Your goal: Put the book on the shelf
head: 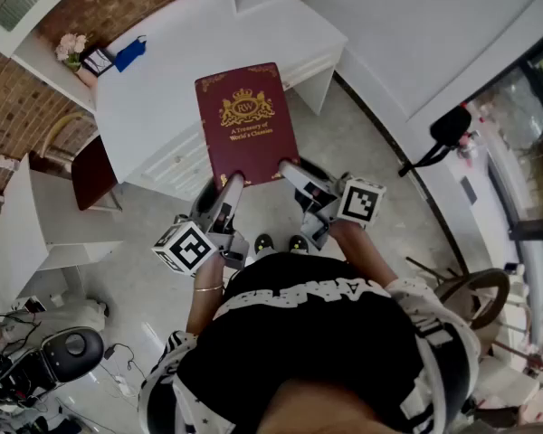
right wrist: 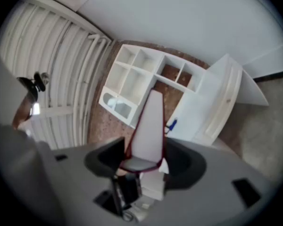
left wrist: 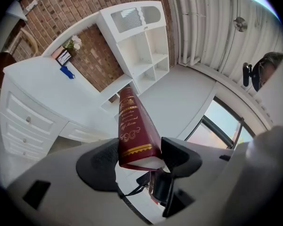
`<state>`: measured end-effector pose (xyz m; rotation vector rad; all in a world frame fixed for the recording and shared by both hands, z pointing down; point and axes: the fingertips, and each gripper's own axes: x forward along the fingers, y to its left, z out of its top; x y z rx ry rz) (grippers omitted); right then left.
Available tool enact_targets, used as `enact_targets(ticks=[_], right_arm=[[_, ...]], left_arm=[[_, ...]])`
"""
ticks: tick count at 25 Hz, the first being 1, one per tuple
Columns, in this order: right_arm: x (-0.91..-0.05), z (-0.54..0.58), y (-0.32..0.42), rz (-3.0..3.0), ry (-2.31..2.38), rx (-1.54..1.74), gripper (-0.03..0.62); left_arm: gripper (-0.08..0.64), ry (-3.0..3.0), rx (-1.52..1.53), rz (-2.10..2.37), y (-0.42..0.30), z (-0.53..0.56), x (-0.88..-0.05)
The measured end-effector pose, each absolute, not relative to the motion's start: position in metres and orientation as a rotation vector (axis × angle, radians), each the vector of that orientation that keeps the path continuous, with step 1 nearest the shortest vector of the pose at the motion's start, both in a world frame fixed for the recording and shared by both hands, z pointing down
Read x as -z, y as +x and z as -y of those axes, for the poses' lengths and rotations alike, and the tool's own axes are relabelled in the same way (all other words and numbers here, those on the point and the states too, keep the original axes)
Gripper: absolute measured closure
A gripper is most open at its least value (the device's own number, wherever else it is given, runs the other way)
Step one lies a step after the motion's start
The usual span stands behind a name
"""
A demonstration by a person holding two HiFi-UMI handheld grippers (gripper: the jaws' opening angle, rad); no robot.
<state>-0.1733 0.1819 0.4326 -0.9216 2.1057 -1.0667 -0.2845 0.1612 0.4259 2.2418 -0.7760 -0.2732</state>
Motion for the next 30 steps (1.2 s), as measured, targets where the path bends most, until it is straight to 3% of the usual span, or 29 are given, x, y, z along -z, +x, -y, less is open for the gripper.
enact_targets(ticks=[15,30], right_arm=[[-0.432,-0.187,-0.169,-2.055,-0.953,1.060,0.318],[-0.453,-0.231,-0.034,-1.971,-1.007,1.016,0.318]], left_arm=[[0.256,2.232,0.237,0.751,-0.280,-0.163,-0.424],[0.256,2.280,0.148,0.681,-0.146,-0.199,-0.440]])
